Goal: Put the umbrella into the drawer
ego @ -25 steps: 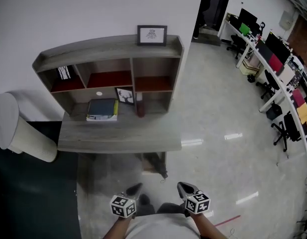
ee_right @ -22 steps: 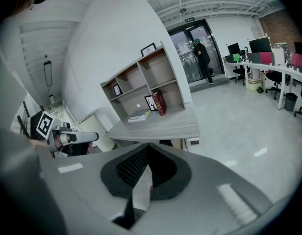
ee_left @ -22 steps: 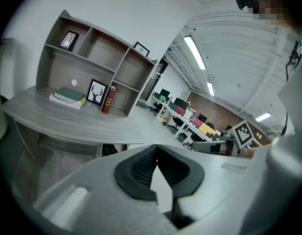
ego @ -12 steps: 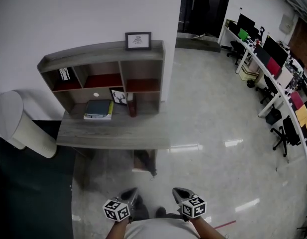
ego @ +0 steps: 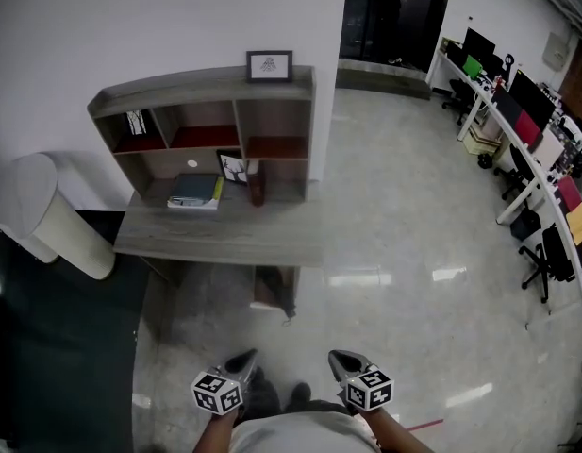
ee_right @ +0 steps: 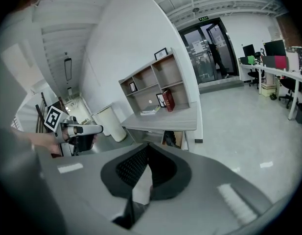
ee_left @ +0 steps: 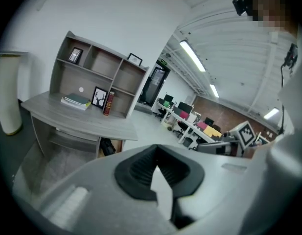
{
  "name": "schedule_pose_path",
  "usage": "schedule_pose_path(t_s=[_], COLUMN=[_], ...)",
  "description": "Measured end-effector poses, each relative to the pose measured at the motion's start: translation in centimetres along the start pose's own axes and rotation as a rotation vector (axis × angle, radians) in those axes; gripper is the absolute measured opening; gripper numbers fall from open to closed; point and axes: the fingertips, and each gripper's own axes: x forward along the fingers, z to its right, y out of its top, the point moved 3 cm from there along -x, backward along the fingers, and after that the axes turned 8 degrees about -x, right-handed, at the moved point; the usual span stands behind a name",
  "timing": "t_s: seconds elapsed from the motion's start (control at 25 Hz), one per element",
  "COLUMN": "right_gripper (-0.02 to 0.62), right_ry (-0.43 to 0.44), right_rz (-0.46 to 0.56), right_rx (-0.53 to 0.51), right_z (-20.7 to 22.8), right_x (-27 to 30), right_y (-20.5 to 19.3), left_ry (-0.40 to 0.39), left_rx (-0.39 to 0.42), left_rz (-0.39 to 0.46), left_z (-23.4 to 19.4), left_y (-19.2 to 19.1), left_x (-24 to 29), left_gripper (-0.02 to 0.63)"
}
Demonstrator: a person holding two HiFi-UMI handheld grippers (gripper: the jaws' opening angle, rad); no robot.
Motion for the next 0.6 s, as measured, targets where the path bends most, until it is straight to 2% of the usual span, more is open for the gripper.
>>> schedule_pose_path(t_s=[0.24,0.6], right_gripper=[0.005,0.005], right_ry=[-0.002,0.008], right_rz=[0.044,0.066], right_rx=[-0.051,-0.044], right_z=[-2.5,-6.9], right_x=[-0.7,-0.1], right_y=[1.0,1.2], left_ry=[-0.044,-0.008], left_rx=[-0.002,-0.014], left_rz=[-0.009,-0.006], left_z=[1.0,-2.1], left_y=[-0.3,0.0], left_x=[-2.8,-7.1], left_gripper=[0.000,0.000])
